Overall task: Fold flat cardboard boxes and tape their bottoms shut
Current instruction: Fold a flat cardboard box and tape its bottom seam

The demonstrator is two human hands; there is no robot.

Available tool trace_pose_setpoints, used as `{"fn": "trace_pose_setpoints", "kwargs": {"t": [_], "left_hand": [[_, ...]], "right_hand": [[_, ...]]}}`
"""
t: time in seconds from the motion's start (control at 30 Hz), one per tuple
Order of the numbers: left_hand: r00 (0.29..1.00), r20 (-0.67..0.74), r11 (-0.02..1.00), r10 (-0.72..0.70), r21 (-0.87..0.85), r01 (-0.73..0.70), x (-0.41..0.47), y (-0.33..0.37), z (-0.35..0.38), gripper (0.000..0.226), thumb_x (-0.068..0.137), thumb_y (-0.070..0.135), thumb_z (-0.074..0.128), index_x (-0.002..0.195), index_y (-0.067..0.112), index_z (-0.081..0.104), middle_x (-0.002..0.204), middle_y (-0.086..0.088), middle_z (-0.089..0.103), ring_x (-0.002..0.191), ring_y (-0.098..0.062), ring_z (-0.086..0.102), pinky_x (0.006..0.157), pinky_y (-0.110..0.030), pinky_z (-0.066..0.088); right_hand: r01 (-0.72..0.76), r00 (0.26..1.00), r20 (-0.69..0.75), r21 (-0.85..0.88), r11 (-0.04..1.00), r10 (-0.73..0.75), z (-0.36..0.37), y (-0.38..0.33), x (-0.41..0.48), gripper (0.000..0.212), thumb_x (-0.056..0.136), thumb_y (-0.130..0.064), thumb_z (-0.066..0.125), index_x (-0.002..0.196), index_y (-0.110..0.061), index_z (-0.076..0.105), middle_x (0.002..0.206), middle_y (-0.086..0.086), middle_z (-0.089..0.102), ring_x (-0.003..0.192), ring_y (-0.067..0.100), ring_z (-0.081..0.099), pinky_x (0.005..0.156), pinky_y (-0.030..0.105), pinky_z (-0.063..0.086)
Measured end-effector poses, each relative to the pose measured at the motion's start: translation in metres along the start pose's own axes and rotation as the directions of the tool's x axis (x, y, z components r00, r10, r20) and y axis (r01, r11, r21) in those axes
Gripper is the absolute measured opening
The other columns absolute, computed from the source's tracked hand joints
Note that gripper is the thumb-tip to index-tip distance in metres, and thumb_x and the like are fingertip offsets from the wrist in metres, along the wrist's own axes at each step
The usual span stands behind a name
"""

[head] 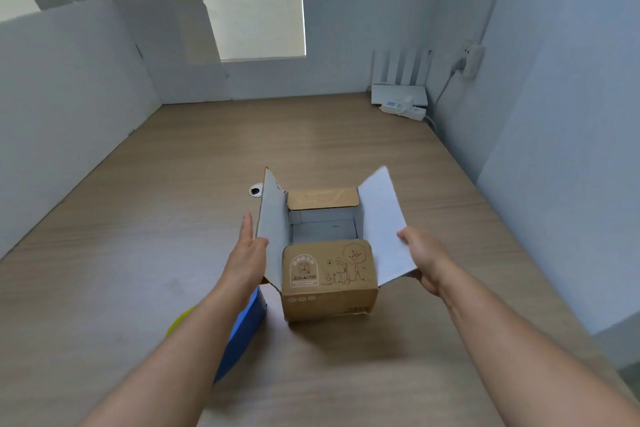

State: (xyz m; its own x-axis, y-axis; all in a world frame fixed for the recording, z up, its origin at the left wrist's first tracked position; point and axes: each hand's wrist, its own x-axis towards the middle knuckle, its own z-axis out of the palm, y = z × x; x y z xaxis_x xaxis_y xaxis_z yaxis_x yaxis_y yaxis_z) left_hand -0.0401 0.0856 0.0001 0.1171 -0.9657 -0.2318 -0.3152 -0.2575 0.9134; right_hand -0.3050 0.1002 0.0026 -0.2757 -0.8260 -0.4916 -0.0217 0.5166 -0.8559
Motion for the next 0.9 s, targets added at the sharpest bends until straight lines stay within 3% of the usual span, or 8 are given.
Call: {"fn": "trace_pose_setpoints", "kwargs": {"t": [0.13, 0.23, 0.33, 0.43, 0.63, 0.77, 0.83, 0.9], "left_hand": [[0.998, -0.033, 0.937, 0.061, 0.347, -0.046, -0.001, 0.005, -0.011, 0.061, 0.099, 0.012, 0.031, 0.152, 0.035, 0.012, 0.147, -0.002, 0.039, 0.101, -0.019, 0.05, 0.081, -0.032, 0.044], [0.943, 0.04, 0.503, 0.33, 0.838, -0.211, 0.0, 0.013, -0.003, 0.062, 0.098, 0.02, 0.036, 0.154, 0.022, 0.011, 0.158, -0.008, 0.018, 0.142, -0.026, 0.021, 0.115, -0.039, 0.018], [0.848, 0.344, 0.179, 0.402, 0.879, -0.442, -0.004, 0.026, 0.02, 0.063, 0.098, 0.042, 0.032, 0.153, 0.019, 0.01, 0.159, 0.0, 0.018, 0.148, -0.017, 0.002, 0.116, -0.042, -0.014], [0.839, 0.48, 0.046, 0.258, 0.861, -0.507, -0.008, 0.032, 0.035, 0.064, 0.095, 0.059, 0.029, 0.148, 0.023, 0.027, 0.144, 0.0, 0.046, 0.143, -0.02, 0.023, 0.115, -0.052, -0.017], [0.738, 0.254, 0.34, 0.625, 0.762, -0.55, -0.027, 0.027, 0.038, 0.04, 0.099, 0.046, 0.036, 0.087, 0.02, 0.064, 0.066, 0.004, 0.062, 0.073, -0.016, 0.061, 0.119, -0.044, 0.012], [0.894, 0.187, 0.414, 0.407, 0.835, -0.363, -0.037, 0.011, 0.03, 0.059, 0.09, 0.06, 0.042, 0.14, 0.03, 0.038, 0.139, 0.001, 0.044, 0.138, -0.016, 0.025, 0.115, -0.036, -0.011], [0.94, 0.126, 0.46, 0.317, 0.846, -0.269, -0.036, 0.004, 0.025, 0.086, 0.085, 0.071, 0.039, 0.152, 0.03, 0.005, 0.159, -0.004, -0.007, 0.146, -0.021, -0.016, 0.113, -0.039, -0.016], [0.967, 0.082, 0.542, 0.242, 0.815, -0.205, -0.036, -0.003, 0.022, 0.091, 0.084, 0.074, 0.034, 0.153, 0.027, -0.004, 0.158, -0.004, -0.021, 0.146, -0.022, -0.017, 0.116, -0.038, -0.005]], "right_hand": [[-0.034, 0.999, -0.002, 0.073, 0.997, 0.034, -0.003, 0.01, -0.001, 0.02, 0.098, -0.018, 0.04, 0.085, -0.012, 0.053, 0.082, 0.012, 0.061, 0.071, 0.026, 0.062, 0.062, 0.038, 0.053], [0.072, 0.997, 0.025, -0.067, 0.995, -0.071, 0.004, 0.002, -0.002, 0.017, 0.096, -0.017, 0.039, 0.085, -0.012, 0.05, 0.086, 0.014, 0.056, 0.071, 0.026, 0.058, 0.058, 0.034, 0.05], [0.144, 0.989, 0.053, -0.193, 0.971, -0.136, 0.007, -0.004, -0.002, 0.014, 0.094, -0.021, 0.043, 0.101, -0.013, 0.053, 0.094, 0.009, 0.059, 0.077, 0.025, 0.06, 0.062, 0.036, 0.052], [0.154, 0.988, 0.054, -0.227, 0.962, -0.145, 0.006, -0.009, -0.004, 0.042, 0.092, -0.023, 0.051, 0.131, -0.012, 0.044, 0.109, 0.004, 0.059, 0.084, 0.025, 0.064, 0.061, 0.036, 0.055], [0.176, 0.983, 0.001, -0.315, 0.933, -0.185, 0.005, -0.027, 0.002, 0.078, 0.084, -0.012, 0.049, 0.152, -0.028, 0.012, 0.109, 0.008, 0.058, 0.076, 0.026, 0.063, 0.053, 0.034, 0.054], [0.196, 0.967, -0.018, -0.581, 0.79, -0.253, 0.01, -0.033, 0.004, 0.079, 0.085, -0.016, 0.044, 0.152, -0.025, 0.003, 0.09, 0.002, 0.056, 0.082, 0.024, 0.059, 0.068, 0.036, 0.05], [0.208, 0.949, -0.01, -0.731, 0.651, -0.314, 0.014, -0.035, 0.004, 0.083, 0.085, -0.017, 0.046, 0.152, -0.024, -0.002, 0.108, 0.006, 0.057, 0.094, 0.025, 0.057, 0.068, 0.034, 0.045], [0.238, 0.901, 0.034, -0.872, 0.429, -0.432, 0.019, -0.04, 0.006, 0.085, 0.085, -0.015, 0.05, 0.152, -0.024, -0.002, 0.142, 0.012, 0.034, 0.121, 0.03, 0.043, 0.083, 0.036, 0.04]]}}
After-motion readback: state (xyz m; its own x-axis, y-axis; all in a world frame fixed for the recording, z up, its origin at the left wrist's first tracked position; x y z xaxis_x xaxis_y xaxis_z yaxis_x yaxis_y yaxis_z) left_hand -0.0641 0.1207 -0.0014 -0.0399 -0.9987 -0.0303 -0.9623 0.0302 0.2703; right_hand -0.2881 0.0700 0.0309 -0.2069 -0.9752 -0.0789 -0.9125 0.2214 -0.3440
